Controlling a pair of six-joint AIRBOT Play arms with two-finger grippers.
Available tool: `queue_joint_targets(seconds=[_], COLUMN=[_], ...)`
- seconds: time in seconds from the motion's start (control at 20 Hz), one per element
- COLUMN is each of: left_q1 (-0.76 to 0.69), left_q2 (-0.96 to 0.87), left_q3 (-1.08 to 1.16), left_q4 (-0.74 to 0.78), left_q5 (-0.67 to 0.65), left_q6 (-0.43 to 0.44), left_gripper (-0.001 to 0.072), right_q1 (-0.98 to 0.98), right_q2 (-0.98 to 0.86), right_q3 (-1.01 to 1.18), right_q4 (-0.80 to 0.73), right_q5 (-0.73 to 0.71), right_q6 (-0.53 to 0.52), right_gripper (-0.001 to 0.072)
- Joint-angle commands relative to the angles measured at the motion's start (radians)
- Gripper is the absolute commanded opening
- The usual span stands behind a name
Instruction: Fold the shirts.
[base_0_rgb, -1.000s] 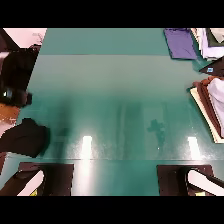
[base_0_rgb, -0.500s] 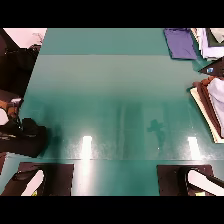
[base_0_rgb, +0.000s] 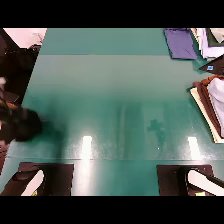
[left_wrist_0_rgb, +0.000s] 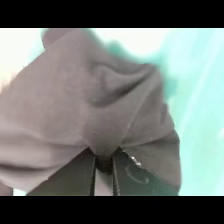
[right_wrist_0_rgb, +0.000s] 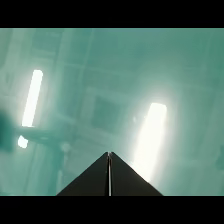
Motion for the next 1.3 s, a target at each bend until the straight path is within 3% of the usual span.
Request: queue_joint_targets(seconds=[0.0,0.25,0.65,0.7,0.75,0.8,0.95,1.1,1.25], left_q1=[-0.145,-0.415,-0.713,-0.732,-0.743,-0.744,-0.694,-0.556,-0.385], left_q2=[0.000,-0.106,-0.581,-0.642,-0.692,-0.732,-0.754,-0.759,-0.812], left_q3=[0.382,0.669,0.674,0.674,0.674,0.674,0.675,0.674,0.672], left_q4=[-0.143,-0.293,-0.383,-0.383,-0.383,-0.382,-0.329,-0.335,-0.521], left_q5=[-0.056,-0.092,-0.053,-0.045,-0.045,-0.047,-0.014,0.060,0.118], left_q6=[0.109,0.148,0.174,0.174,0.173,0.174,0.203,0.199,0.200], left_gripper=[0.0030,0.0029,0.0038,0.0336,0.0720,0.0661,0.0655,0.0655,0.0655], right_q1=[-0.001,-0.001,-0.001,-0.001,-0.001,-0.001,-0.001,0.000,0.000], right_q2=[0.001,0.001,0.001,0.001,0.001,0.001,0.001,0.001,0.001], right_q3=[0.001,0.001,0.001,0.001,0.001,0.001,0.001,0.001,0.001], right_q4=[0.046,0.122,0.154,0.154,0.154,0.154,0.154,0.154,0.153], right_q5=[-0.069,-0.153,-0.157,-0.156,-0.155,-0.154,-0.153,-0.149,-0.138], right_q6=[0.000,0.000,0.000,0.000,0.000,0.000,0.000,0.000,0.000], right_gripper=[0.0021,0.0021,0.0021,0.0021,0.0021,0.0020,0.0021,0.0021,0.0021])
